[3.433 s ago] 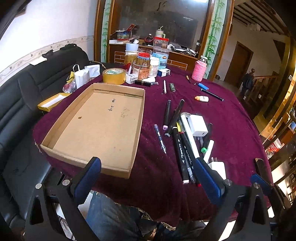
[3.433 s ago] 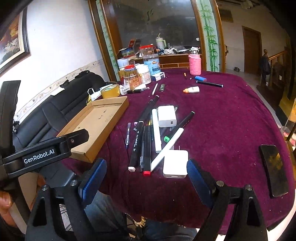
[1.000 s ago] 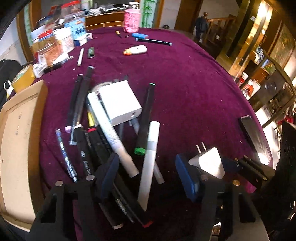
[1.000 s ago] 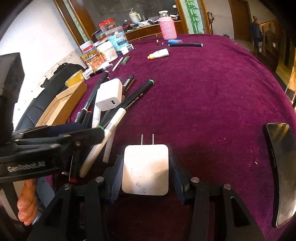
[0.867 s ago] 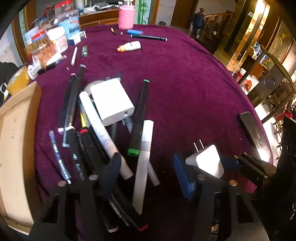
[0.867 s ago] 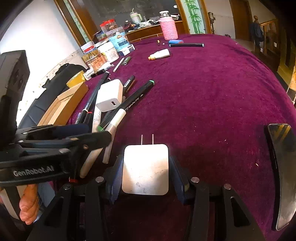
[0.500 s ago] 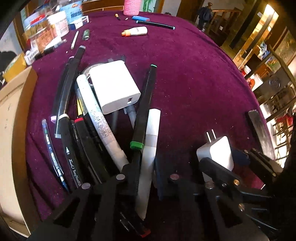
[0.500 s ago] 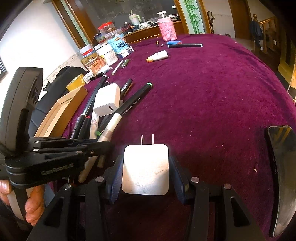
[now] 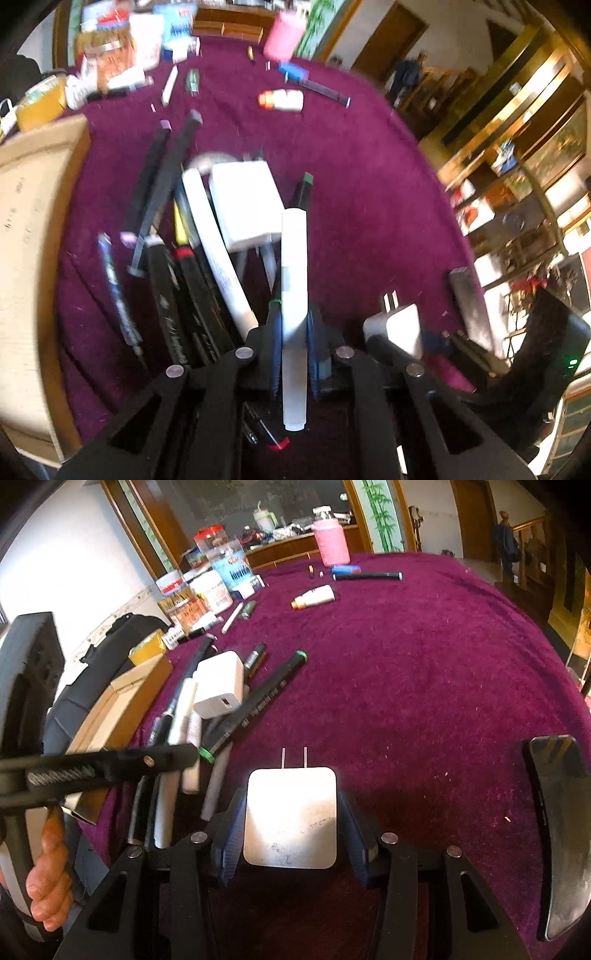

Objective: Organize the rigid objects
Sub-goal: 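Carry the charger and white marker over the cardboard tray with both tools, then open both tools to drop the charger and white marker into the tray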

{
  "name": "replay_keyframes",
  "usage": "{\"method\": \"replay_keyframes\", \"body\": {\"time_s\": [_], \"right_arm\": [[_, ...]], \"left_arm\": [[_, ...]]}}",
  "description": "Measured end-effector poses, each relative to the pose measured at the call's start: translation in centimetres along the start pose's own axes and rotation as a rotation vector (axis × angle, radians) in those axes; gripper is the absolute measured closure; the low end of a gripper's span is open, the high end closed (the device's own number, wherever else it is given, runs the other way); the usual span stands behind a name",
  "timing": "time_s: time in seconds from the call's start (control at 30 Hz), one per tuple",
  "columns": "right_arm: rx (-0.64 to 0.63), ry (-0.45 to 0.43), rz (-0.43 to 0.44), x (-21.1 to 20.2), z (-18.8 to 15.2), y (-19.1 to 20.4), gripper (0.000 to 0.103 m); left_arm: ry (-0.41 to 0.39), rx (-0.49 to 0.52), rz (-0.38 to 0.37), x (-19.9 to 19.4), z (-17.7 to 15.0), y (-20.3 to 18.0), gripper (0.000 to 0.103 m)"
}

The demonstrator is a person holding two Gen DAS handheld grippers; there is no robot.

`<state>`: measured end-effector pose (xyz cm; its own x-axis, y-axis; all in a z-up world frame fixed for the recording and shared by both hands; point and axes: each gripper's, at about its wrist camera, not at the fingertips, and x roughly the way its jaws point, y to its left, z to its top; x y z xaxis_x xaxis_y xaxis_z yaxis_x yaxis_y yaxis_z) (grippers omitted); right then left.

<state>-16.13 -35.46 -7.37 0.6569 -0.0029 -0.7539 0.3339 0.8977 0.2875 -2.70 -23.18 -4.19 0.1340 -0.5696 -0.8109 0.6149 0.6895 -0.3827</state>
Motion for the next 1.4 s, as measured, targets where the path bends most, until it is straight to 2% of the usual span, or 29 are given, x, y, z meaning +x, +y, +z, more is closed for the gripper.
{"method": "replay_keyframes", "body": {"time_s": [0.1,0.23,0.4,0.6,0.8,1.0,1.17,1.4], "right_arm": [[-0.012,-0.024,0.012,-0.9,0.4,1.2,0.051],[-0.057,-0.057,0.08,-2.0,0.9,4.1,0.051],[-0.128,-0.038,0.204,-1.8,1.0,9.2,0.051],[-0.245,0.018,0.295,-0.3,1.1,16.3,0.051],[-0.337,0.067,0.32,2.4,1.5,22.6,0.051],[-0.417,0.122,0.307,5.5,1.3,27.2,0.051],[-0.471,0.177,0.262,8.4,0.9,29.0,0.051],[-0.531,0.222,0.205,10.8,0.2,30.1,0.051]], "left_arm": [[-0.035,-0.039,-0.064,-2.4,-0.3,1.1,0.091],[-0.087,-0.122,-0.092,-5.8,-1.3,4.0,0.091],[-0.171,-0.251,-0.033,-10.4,-3.3,8.9,0.091],[-0.24,-0.389,0.048,-14.7,-5.5,15.4,0.091],[-0.257,-0.485,0.038,-15.3,-6.2,20.3,0.091],[-0.258,-0.513,0.044,-14.4,-5.5,23.8,0.091],[-0.194,-0.504,0.081,-13.2,-5.5,25.4,0.091],[-0.146,-0.521,0.11,-11.6,-5.6,26.8,0.091]]}}
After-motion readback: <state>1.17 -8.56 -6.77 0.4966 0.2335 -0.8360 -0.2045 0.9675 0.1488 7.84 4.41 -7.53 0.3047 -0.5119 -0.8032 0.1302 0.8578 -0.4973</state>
